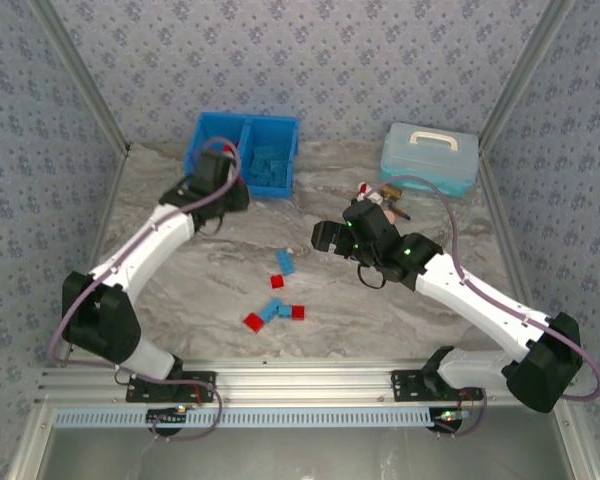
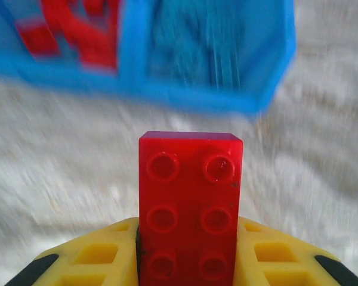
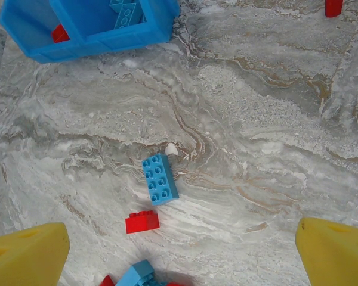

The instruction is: Sort the legos into containers by color

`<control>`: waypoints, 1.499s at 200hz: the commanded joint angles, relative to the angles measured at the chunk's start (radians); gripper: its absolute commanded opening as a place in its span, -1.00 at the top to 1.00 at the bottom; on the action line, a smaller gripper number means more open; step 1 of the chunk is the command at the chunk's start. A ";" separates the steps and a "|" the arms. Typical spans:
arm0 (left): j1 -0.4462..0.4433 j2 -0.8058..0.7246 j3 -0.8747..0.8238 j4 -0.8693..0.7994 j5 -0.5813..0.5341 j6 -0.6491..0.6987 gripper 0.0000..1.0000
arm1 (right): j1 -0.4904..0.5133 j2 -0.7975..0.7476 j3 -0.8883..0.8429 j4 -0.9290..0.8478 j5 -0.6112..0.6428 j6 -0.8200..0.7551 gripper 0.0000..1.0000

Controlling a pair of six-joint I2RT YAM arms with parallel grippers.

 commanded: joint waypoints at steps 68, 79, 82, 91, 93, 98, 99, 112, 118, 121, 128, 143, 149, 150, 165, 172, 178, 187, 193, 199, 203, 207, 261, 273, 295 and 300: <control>0.217 0.701 0.991 -0.258 0.054 0.126 0.48 | 0.010 -0.076 0.039 -0.050 0.016 -0.035 -1.00; 0.222 0.811 1.143 -0.304 0.040 0.151 0.48 | 0.010 -0.083 0.040 -0.055 0.023 -0.036 -1.00; 0.222 0.838 1.180 -0.315 0.030 0.159 0.47 | 0.010 -0.086 0.040 -0.057 0.024 -0.036 -1.00; 0.221 0.918 1.281 -0.340 0.009 0.180 0.46 | 0.010 -0.092 0.041 -0.064 0.028 -0.039 -1.00; 0.221 0.937 1.298 -0.346 0.004 0.183 0.46 | 0.010 -0.094 0.041 -0.066 0.029 -0.040 -1.00; 0.222 0.975 1.345 -0.357 -0.006 0.190 0.46 | 0.011 -0.098 0.044 -0.071 0.031 -0.043 -1.00; 0.222 0.983 1.352 -0.358 -0.008 0.190 0.45 | 0.010 -0.099 0.044 -0.072 0.031 -0.043 -1.00; 0.221 1.041 1.390 -0.352 -0.033 0.210 0.44 | 0.011 -0.111 0.047 -0.090 0.036 -0.046 -1.00; 0.222 1.046 1.374 -0.331 -0.046 0.212 0.42 | 0.011 -0.118 0.046 -0.095 0.040 -0.046 -1.00; 0.221 1.046 1.354 -0.318 -0.053 0.212 0.41 | 0.013 -0.122 0.045 -0.095 0.043 -0.046 -1.00; 0.221 1.046 1.324 -0.294 -0.066 0.211 0.40 | 0.013 -0.132 0.040 -0.095 0.049 -0.044 -1.00; 0.221 1.057 1.299 -0.284 -0.074 0.201 0.39 | 0.013 -0.153 0.025 -0.096 0.060 -0.037 -1.00; 0.221 1.064 1.299 -0.285 -0.074 0.195 0.39 | 0.013 -0.161 0.020 -0.096 0.062 -0.033 -1.00; 0.220 1.065 1.299 -0.285 -0.073 0.194 0.39 | 0.013 -0.161 0.019 -0.096 0.063 -0.033 -1.00; 0.215 1.074 1.299 -0.287 -0.071 0.191 0.38 | 0.013 -0.168 0.012 -0.096 0.067 -0.031 -1.00; 0.213 1.074 1.299 -0.287 -0.072 0.191 0.34 | 0.013 -0.168 0.012 -0.094 0.067 -0.030 -1.00; 0.211 1.074 1.299 -0.287 -0.073 0.188 0.30 | 0.013 -0.165 0.014 -0.096 0.067 -0.030 -1.00; 0.212 1.071 1.299 -0.288 -0.063 0.183 0.20 | 0.013 -0.162 0.017 -0.096 0.066 -0.031 -1.00; 0.212 1.067 1.300 -0.288 -0.059 0.180 0.11 | 0.013 -0.161 0.018 -0.096 0.066 -0.030 -1.00; 0.212 1.062 1.300 -0.290 -0.056 0.177 0.03 | 0.014 -0.159 0.018 -0.096 0.064 -0.031 -1.00; 0.211 1.058 1.300 -0.292 -0.054 0.175 -0.01 | 0.014 -0.157 0.020 -0.095 0.064 -0.030 -1.00; 0.211 1.051 1.300 -0.294 -0.051 0.176 -0.05 | 0.014 -0.156 0.020 -0.094 0.063 -0.030 -1.00; 0.211 0.807 1.224 -0.352 0.076 0.107 -0.18 | 0.013 -0.116 0.028 -0.073 0.049 -0.034 -1.00; 0.205 0.683 1.089 -0.320 0.108 0.080 -0.19 | 0.013 -0.101 0.027 -0.064 0.049 -0.042 -1.00; 0.185 0.377 0.679 -0.132 0.175 0.039 -0.23 | 0.015 -0.053 0.031 -0.057 0.050 -0.075 -1.00; 0.178 0.310 0.589 -0.095 0.191 0.030 -0.24 | 0.016 -0.037 0.036 -0.057 0.045 -0.089 -1.00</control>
